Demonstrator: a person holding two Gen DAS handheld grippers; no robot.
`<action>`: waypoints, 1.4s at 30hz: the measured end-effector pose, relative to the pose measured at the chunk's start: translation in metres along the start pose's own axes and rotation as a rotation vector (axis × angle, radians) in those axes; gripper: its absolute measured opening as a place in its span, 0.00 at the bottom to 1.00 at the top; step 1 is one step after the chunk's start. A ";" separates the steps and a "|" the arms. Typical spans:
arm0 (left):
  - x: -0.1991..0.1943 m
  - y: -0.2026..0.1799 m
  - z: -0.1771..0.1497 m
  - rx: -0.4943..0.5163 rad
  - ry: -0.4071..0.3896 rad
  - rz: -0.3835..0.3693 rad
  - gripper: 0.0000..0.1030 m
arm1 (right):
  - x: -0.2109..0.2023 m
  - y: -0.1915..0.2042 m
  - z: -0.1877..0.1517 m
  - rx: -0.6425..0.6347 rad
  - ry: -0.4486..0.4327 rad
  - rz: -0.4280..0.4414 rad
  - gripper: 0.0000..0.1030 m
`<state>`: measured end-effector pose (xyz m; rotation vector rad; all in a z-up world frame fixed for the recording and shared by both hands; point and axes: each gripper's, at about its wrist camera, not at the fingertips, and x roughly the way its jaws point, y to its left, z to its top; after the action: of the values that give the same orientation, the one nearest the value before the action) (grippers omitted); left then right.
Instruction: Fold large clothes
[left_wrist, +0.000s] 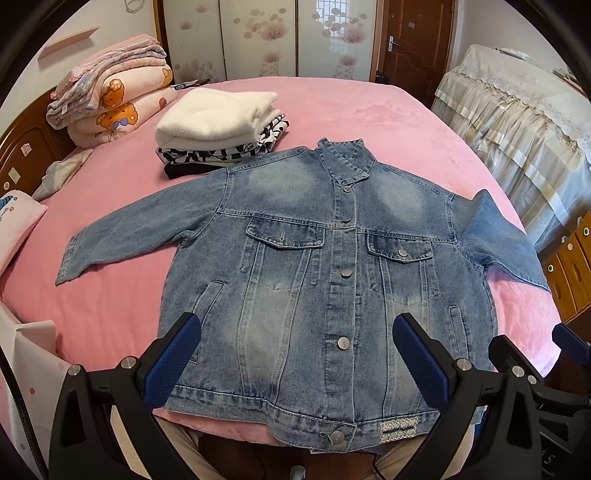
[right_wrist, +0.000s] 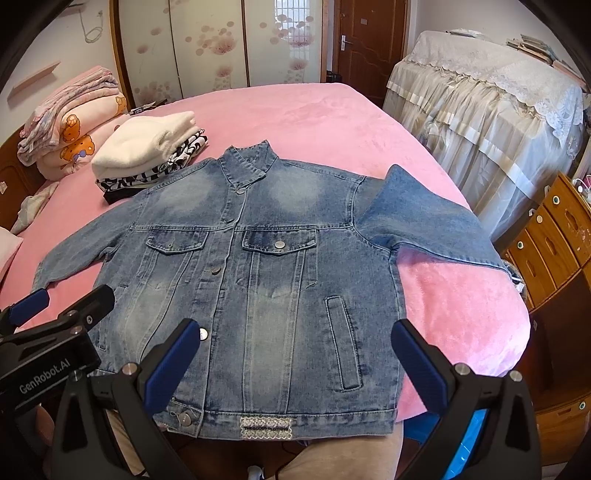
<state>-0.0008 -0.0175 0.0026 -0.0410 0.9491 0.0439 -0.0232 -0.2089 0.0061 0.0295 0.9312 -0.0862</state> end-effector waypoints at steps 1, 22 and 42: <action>0.000 0.000 0.000 0.001 0.000 0.000 1.00 | 0.000 -0.001 0.000 0.001 0.000 0.000 1.00; -0.001 0.001 -0.002 0.000 0.000 0.001 1.00 | 0.000 -0.001 -0.002 0.005 -0.005 -0.004 1.00; -0.002 0.002 -0.002 0.003 -0.002 0.004 0.99 | -0.003 -0.001 -0.001 0.006 -0.011 -0.010 1.00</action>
<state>-0.0038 -0.0156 0.0030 -0.0365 0.9475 0.0460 -0.0259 -0.2094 0.0082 0.0296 0.9198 -0.0983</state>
